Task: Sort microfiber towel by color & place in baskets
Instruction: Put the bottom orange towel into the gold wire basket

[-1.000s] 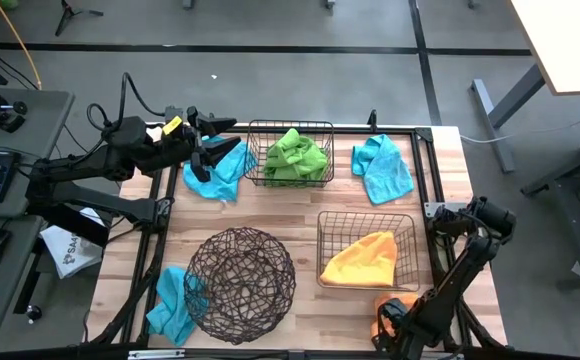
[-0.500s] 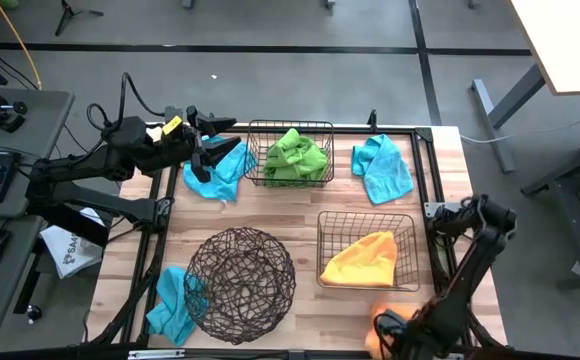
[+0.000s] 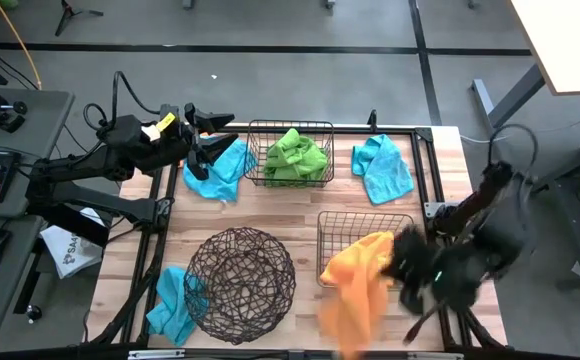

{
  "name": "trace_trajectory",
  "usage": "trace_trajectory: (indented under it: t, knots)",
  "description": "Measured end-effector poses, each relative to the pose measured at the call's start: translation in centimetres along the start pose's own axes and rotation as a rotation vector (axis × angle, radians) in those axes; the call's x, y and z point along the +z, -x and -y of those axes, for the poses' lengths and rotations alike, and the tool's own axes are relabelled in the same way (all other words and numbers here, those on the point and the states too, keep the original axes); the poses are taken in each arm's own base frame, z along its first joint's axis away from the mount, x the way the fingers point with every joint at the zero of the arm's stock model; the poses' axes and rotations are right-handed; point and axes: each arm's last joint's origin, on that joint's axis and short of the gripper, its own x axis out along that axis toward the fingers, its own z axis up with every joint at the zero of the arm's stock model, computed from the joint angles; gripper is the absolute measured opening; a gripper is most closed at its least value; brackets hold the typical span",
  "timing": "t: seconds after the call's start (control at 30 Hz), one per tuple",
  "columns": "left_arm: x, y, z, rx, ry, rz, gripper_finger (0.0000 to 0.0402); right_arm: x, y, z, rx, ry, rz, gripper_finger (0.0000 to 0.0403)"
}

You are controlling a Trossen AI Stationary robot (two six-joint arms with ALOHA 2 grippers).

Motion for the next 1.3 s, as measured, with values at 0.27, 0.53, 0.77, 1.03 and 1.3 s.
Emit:
trace_trajectory:
  t: [0.27, 0.53, 0.77, 1.03, 1.3]
  knots:
    - [0.2, 0.0, 0.0, -0.004, 0.008, 0.018, 0.0262, 0.9, 4.4, 5.9, -0.132, -0.005, 0.082, 0.0]
    - [0.6, 0.0, 0.1, -0.012, 0.018, 0.056, 0.0262, -2.3, -0.6, 6.7, -0.094, -0.014, -0.033, 0.0]
    - [1.1, 0.1, 0.2, -0.023, 0.032, 0.107, 0.0262, -6.3, -6.0, 9.2, -0.089, -0.142, -0.074, 0.0]
    - [1.6, 0.3, 0.3, -0.034, 0.044, 0.157, 0.0262, -5.7, -7.8, 11.7, -0.155, -0.274, 0.044, 0.0]
    - [1.6, 0.3, 0.3, -0.043, 0.041, 0.149, 0.0262, -4.8, -9.4, 12.4, -0.082, -0.177, -0.144, 0.0105]
